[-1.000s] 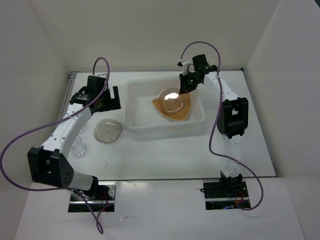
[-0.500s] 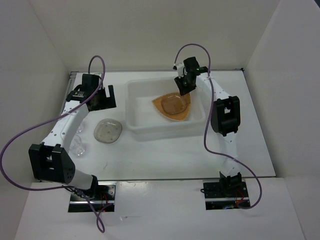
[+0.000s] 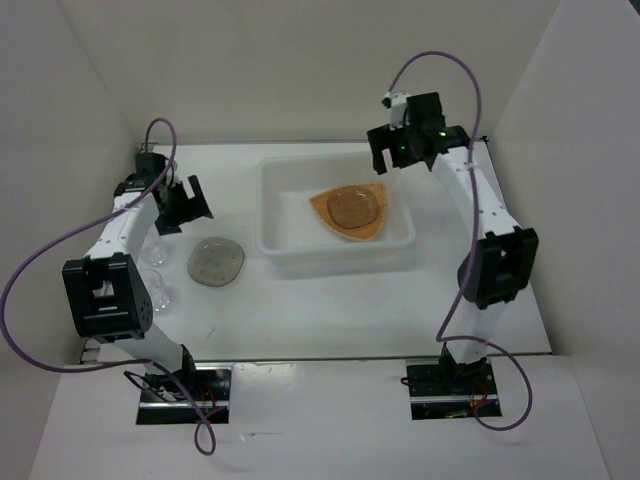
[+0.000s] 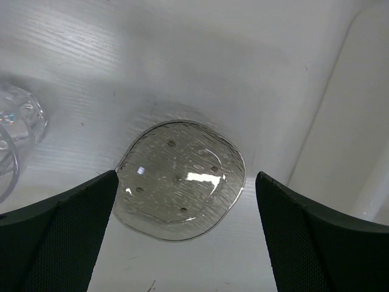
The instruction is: Place the mixed dishes into the plastic bin
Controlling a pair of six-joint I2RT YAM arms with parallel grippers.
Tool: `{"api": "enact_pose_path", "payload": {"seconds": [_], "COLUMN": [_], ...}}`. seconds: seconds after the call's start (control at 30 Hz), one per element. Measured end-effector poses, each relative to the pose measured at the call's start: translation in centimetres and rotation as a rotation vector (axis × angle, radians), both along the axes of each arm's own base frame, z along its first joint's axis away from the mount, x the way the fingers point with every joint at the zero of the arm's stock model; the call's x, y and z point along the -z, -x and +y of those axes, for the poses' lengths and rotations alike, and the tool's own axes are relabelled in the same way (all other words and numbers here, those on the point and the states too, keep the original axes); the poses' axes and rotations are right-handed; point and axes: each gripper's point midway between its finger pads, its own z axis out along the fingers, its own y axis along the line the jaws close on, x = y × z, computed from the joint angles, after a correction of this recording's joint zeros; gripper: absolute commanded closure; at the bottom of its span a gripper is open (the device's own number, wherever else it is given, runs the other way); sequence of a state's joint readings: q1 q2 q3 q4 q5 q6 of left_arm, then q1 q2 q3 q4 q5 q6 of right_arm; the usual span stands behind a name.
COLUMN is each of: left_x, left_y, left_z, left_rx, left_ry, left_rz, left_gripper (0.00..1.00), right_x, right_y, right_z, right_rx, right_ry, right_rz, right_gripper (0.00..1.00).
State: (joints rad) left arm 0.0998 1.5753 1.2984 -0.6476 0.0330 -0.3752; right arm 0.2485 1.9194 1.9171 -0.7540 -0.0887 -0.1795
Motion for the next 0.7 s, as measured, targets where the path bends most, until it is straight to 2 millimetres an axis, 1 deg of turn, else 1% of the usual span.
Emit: {"api": "enact_pose_path", "payload": {"seconds": [0.07, 0.13, 0.17, 0.2, 0.23, 0.27, 0.3, 0.37, 0.43, 0.47, 0.53, 0.6, 0.7], "left_x": [1.8, 3.6, 4.5, 5.1, 5.4, 5.6, 5.5, 5.5, 5.7, 5.8, 6.3, 7.0, 8.1], "left_y": [0.0, 0.5, 0.8, 1.1, 1.3, 1.3, 1.3, 1.1, 0.9, 0.9, 1.0, 1.2, 1.3], "left_z": [1.3, 2.4, 2.8, 2.8, 2.4, 1.9, 1.4, 0.6, 0.0, -0.1, -0.2, -0.2, -0.2], "left_rx": [-0.034, -0.075, -0.089, -0.093, -0.085, -0.071, -0.055, -0.029, -0.010, -0.004, 0.000, 0.011, 0.010], "left_ry": [0.100, 0.178, 0.205, 0.226, 0.247, 0.267, 0.283, 0.309, 0.328, 0.335, 0.341, 0.327, 0.294], "left_rz": [0.032, 0.077, 0.100, 0.118, 0.128, 0.133, 0.133, 0.127, 0.126, 0.128, 0.140, 0.156, 0.186], "left_gripper": [0.00, 0.00, 0.00, 0.00, 0.00, 0.00, 0.00, 0.00, 0.00, 0.00, 0.00, 0.00, 0.00], "right_x": [-2.4, -4.0, -4.4, -4.3, -4.1, -3.3, -2.4, -0.3, 1.9, 2.5, 3.0, 3.2, 3.1], "right_y": [1.6, 1.9, 1.9, 2.0, 2.4, 2.8, 3.4, 5.2, 7.9, 8.9, 10.8, 12.7, 14.7], "right_z": [-2.6, -6.1, -8.0, -9.9, -11.3, -12.3, -12.8, -12.9, -12.7, -12.7, -13.3, -14.9, -17.4], "right_rx": [0.050, 0.124, 0.164, 0.207, 0.239, 0.261, 0.272, 0.272, 0.267, 0.266, 0.276, 0.313, 0.372], "right_ry": [-0.030, -0.058, -0.064, -0.067, -0.068, -0.066, -0.065, -0.067, -0.072, -0.076, -0.083, -0.084, -0.064], "right_rz": [-0.037, -0.072, -0.086, -0.092, -0.089, -0.079, -0.064, -0.025, 0.030, 0.042, 0.042, 0.025, -0.018], "right_gripper": [0.02, 0.02, 0.02, 0.02, 0.02, 0.02, 0.02, 0.02, 0.02, 0.02, 0.02, 0.02, 0.02]}}
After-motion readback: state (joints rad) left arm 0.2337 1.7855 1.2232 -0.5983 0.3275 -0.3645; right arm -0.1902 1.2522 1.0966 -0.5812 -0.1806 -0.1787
